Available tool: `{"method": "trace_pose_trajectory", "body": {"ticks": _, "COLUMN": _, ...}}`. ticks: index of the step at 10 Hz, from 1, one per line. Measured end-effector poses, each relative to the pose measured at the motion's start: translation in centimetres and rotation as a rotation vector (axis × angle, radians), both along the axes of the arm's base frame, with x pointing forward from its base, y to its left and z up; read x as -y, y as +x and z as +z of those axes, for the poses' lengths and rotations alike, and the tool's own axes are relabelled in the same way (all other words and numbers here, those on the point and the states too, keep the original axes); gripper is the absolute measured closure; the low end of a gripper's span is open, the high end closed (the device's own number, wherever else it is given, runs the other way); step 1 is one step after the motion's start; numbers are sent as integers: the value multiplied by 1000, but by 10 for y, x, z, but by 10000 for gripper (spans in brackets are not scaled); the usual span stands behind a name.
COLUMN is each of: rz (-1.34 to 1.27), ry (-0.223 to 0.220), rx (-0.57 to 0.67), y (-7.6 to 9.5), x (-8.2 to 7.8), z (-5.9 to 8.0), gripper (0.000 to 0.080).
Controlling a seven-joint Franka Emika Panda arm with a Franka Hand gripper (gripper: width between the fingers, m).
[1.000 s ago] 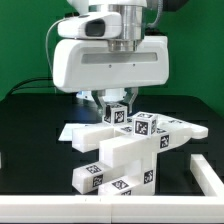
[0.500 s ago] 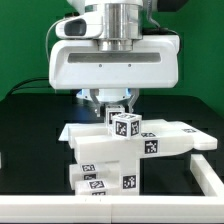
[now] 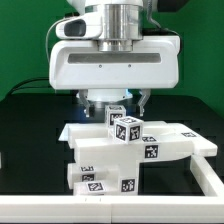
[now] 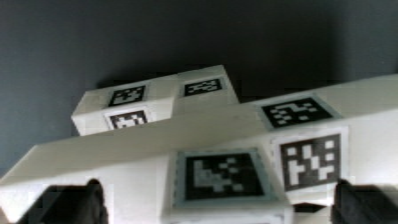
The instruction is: Assemble chair
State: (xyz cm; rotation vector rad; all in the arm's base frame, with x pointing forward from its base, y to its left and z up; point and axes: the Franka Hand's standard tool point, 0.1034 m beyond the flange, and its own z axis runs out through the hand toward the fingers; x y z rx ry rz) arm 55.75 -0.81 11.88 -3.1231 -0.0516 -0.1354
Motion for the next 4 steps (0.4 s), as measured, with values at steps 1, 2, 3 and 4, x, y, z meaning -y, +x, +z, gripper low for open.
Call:
{"method": "trace_pose_trajectory", "body": {"ticks": 1, "rz": 4, "ry": 12, "rx": -21, "y": -2, "x": -3, "z": 10, "gripper": 155}}
{"method": "trace_pose_trajectory", "body": {"ticks": 2, "rz": 6, "ry": 25, "rx": -38, "y": -1, "x": -4, "z": 24, "gripper": 151}}
{"method": "trace_pose_trajectory", "body": {"ticks": 3, "rz": 6, "ry": 27, "rx": -30, "y": 1, "x": -5, "z": 30, "gripper": 151}}
{"method": "trace_pose_trajectory", "body": {"ticks": 4, "rz": 6, "ry": 26, "rx": -34, "y": 0, "x": -4, "z": 26, "gripper": 151}}
